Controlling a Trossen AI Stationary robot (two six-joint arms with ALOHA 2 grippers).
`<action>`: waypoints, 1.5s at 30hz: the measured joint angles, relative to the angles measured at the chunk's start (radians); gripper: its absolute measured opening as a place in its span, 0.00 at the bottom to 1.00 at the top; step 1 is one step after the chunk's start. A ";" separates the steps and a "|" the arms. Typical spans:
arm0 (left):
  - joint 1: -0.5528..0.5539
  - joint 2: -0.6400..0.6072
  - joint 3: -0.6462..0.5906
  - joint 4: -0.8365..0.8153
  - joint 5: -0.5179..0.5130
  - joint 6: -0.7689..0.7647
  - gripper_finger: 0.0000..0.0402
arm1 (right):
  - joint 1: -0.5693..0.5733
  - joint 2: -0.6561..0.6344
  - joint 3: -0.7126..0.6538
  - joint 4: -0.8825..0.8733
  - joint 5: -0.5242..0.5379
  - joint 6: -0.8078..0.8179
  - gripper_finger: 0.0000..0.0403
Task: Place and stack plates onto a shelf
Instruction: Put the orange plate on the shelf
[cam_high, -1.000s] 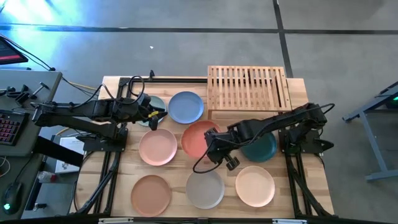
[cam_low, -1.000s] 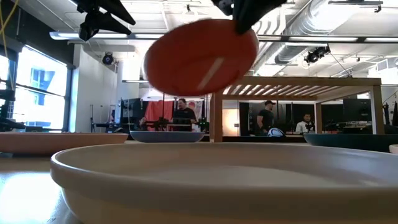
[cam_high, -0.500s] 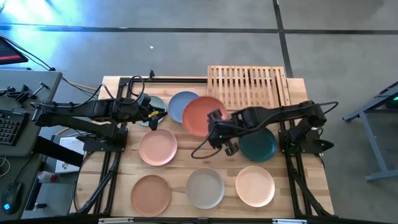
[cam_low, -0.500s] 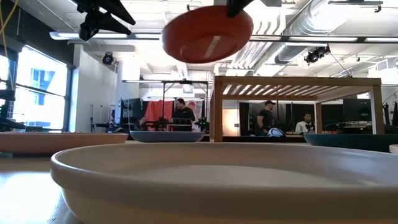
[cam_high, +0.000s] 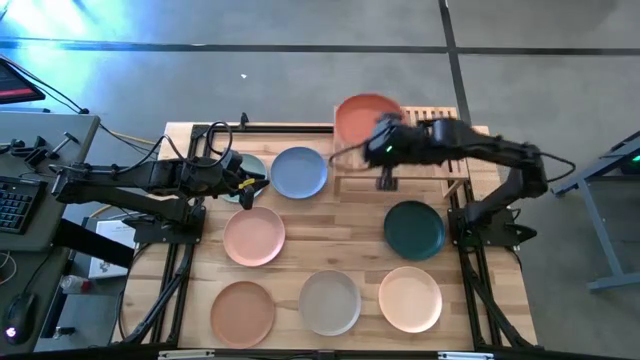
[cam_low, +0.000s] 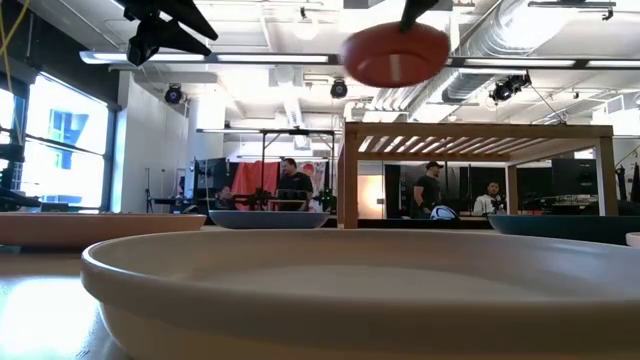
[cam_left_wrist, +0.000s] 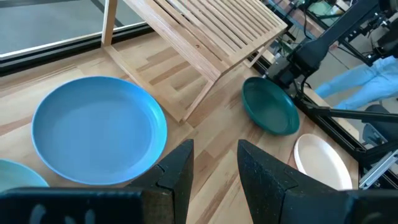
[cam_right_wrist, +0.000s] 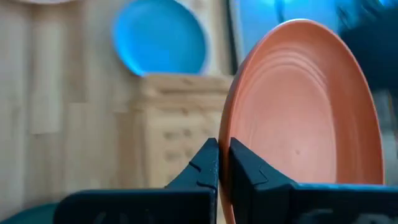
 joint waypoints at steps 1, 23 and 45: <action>0.000 0.000 0.000 0.000 0.000 0.000 0.28 | -0.018 -0.018 0.000 -0.017 0.014 0.022 0.00; 0.036 0.000 0.000 0.000 -0.024 0.111 0.28 | -0.125 -0.141 -0.242 -0.218 0.281 0.669 0.00; 0.125 0.000 0.000 0.000 -0.023 0.184 0.28 | -0.140 -0.141 -0.549 -0.043 0.269 0.770 0.00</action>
